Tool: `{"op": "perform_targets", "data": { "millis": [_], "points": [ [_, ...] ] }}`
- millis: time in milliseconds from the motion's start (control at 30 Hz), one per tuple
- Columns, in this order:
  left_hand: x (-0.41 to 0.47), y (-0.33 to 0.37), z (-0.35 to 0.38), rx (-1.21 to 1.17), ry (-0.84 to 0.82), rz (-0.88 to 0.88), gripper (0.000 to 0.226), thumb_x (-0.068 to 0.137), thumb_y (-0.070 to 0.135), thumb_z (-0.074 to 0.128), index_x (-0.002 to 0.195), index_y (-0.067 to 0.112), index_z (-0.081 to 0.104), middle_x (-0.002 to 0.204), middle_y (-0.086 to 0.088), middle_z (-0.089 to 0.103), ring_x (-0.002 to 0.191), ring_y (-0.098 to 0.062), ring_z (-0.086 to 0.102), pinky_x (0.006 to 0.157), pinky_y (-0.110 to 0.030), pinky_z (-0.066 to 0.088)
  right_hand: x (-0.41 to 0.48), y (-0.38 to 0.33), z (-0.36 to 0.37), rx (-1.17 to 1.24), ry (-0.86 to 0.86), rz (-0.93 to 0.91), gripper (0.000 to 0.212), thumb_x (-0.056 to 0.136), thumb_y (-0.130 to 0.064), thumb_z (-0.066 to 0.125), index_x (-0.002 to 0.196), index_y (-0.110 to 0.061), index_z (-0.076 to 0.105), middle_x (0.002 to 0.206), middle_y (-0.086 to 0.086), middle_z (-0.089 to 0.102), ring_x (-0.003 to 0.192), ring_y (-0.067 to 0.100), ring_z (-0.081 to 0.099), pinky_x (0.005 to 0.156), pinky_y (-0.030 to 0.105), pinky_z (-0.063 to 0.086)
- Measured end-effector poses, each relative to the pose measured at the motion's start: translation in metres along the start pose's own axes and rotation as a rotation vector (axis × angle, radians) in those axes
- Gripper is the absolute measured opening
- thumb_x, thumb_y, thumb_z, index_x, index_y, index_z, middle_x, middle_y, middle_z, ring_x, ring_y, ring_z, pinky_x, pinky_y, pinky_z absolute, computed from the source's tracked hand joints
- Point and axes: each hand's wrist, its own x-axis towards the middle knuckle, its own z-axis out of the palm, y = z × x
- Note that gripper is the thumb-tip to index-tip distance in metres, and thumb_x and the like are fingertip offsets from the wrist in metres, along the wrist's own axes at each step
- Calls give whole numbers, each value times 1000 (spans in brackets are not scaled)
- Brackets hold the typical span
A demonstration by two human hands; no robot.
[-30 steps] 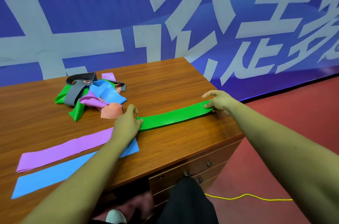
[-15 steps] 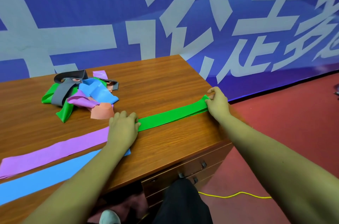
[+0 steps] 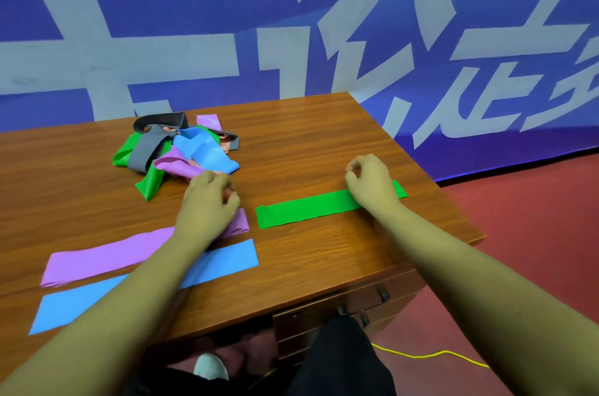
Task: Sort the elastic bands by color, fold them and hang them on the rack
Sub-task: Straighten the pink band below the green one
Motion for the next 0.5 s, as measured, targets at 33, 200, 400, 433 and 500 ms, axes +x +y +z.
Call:
{"op": "perform_targets", "data": {
  "millis": [33,200,400,433,500],
  "points": [
    [4,-10,-6,20,8,-31,12,83,18,61,93,12,64,93,-9,54,96,-31,50,86,-43,44,1,-18,9,31,-29,-33,12,86,-14,55,88,-14,66,100,6,62,94,24,58,87,34,47],
    [22,-51,-20,-30,51,-116,11,85,16,61,94,15,65,93,-9,59,95,-30,54,85,-41,46,-3,-107,62,178,-231,-110,16,82,-11,58,95,-15,68,93,5,67,88,21,60,79,26,43],
    [29,-70,-14,-89,-112,-111,21,87,32,67,105,21,70,96,-4,60,92,-21,56,87,-35,47,-2,-163,117,214,-375,-109,18,75,-13,67,94,-10,67,94,7,69,90,24,64,78,35,52],
    [29,-74,-12,-83,-130,-98,22,86,31,69,105,21,70,96,-6,60,93,-23,57,88,-37,47,-1,-166,123,204,-388,-102,18,74,-13,68,92,-10,67,93,7,69,91,25,64,79,37,53],
    [29,-80,-10,-83,-133,-73,22,83,27,72,104,20,70,95,-7,60,94,-26,57,87,-41,48,1,-169,132,136,-421,-112,16,74,-15,69,89,-9,68,91,8,69,89,26,63,76,38,52]
  ]
}}
